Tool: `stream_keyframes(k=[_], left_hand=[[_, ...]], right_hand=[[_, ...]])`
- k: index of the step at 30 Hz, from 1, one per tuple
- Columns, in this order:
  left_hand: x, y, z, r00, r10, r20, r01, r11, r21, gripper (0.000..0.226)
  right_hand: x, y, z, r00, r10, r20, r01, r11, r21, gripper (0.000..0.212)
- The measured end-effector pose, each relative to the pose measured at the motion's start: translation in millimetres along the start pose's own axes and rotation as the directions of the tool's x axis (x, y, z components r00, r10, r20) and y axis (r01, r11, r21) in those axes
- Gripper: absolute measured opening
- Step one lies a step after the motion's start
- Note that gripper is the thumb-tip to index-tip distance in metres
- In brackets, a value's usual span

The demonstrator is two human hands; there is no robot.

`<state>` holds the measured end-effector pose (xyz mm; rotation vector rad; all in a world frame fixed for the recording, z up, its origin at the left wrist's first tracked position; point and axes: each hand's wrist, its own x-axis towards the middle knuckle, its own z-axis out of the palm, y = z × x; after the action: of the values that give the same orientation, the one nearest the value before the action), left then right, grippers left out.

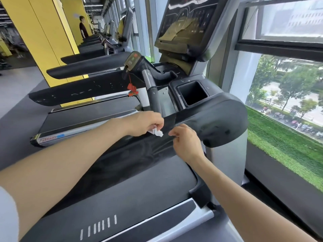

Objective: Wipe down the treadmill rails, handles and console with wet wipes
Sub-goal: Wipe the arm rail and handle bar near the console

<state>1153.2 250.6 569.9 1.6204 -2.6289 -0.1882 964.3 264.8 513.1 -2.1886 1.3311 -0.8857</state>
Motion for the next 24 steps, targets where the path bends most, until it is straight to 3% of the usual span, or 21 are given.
stream_keyframes(k=[7,13,21,24], left_hand=[[-74.0,-25.5,7.4,0.991,0.131,-0.005,-0.131,0.988,0.077,0.022],[-148.5,-44.4,12.7,0.987,0.159,-0.004,-0.158,0.983,0.088,0.035],[-229.8,-76.5,22.9,0.998,0.056,-0.022,-0.054,0.996,0.075,0.027],[-250.2,-95.4,17.4,0.995,-0.072,0.071,0.071,0.997,0.026,0.029]], right_hand=[[-29.3,-61.4,45.3,0.995,0.074,-0.065,-0.073,0.997,0.006,0.038],[-57.6,-115.2,80.6,0.984,0.127,-0.127,-0.129,0.992,-0.012,0.039],[-65.5,-161.8,110.9,0.986,0.142,-0.088,-0.146,0.988,-0.044,0.04],[-62.2,-166.7,116.7,0.989,0.129,-0.073,-0.132,0.99,-0.05,0.038]])
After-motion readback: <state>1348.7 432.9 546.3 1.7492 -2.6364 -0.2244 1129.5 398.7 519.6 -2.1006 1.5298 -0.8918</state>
